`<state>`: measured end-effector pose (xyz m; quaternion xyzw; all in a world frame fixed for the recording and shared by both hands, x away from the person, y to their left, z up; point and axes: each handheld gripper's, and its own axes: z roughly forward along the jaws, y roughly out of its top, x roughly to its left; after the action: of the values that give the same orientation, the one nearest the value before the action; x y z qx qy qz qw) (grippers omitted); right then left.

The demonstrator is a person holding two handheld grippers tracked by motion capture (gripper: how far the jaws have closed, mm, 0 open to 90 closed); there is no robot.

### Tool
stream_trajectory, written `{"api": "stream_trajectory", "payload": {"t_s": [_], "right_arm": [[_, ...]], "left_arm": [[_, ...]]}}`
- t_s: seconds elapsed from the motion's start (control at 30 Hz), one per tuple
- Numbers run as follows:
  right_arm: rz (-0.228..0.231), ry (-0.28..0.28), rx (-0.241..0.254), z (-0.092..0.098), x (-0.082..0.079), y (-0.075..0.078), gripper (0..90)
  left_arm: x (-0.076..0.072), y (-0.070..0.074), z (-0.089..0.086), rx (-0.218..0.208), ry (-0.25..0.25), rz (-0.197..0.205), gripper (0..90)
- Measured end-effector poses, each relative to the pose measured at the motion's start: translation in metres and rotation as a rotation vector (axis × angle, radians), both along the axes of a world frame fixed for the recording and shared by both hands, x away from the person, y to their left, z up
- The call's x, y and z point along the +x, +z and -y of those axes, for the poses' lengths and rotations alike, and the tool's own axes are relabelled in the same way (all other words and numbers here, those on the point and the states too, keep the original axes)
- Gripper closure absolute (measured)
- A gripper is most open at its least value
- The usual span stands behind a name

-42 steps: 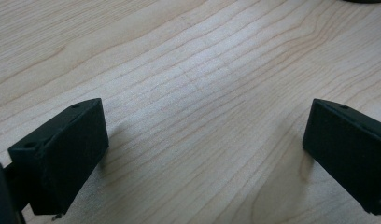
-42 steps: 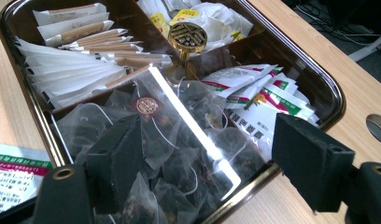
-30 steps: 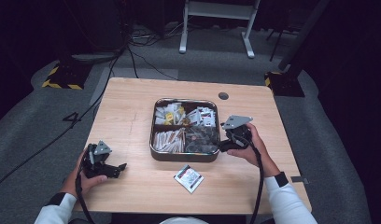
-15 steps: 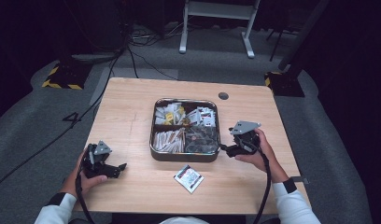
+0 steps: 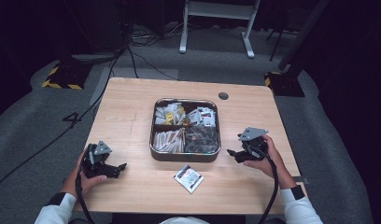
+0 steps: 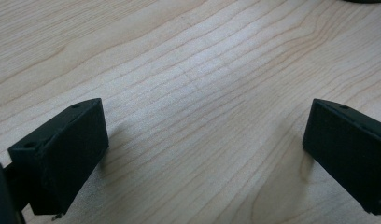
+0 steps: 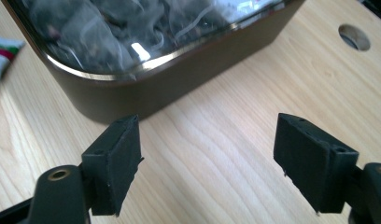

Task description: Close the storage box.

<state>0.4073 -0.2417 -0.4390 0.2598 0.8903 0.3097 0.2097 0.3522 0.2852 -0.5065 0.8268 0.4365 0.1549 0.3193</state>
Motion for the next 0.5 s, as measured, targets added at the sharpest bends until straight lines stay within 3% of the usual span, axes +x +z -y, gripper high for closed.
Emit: {"api": "stream_trajectory", "payload": {"t_s": [0.2, 0.5], "right_arm": [[-0.017, -0.022, -0.020, 0.011, -0.003, -0.011, 23.3], [-0.045, -0.057, -0.011, 0.029, -0.009, -0.025, 21.1]], "left_arm": [[0.000, 0.000, 0.000, 0.000, 0.000, -0.001, 0.4], [0.000, 0.000, 0.000, -0.001, 0.001, -0.001, 0.4]]}}
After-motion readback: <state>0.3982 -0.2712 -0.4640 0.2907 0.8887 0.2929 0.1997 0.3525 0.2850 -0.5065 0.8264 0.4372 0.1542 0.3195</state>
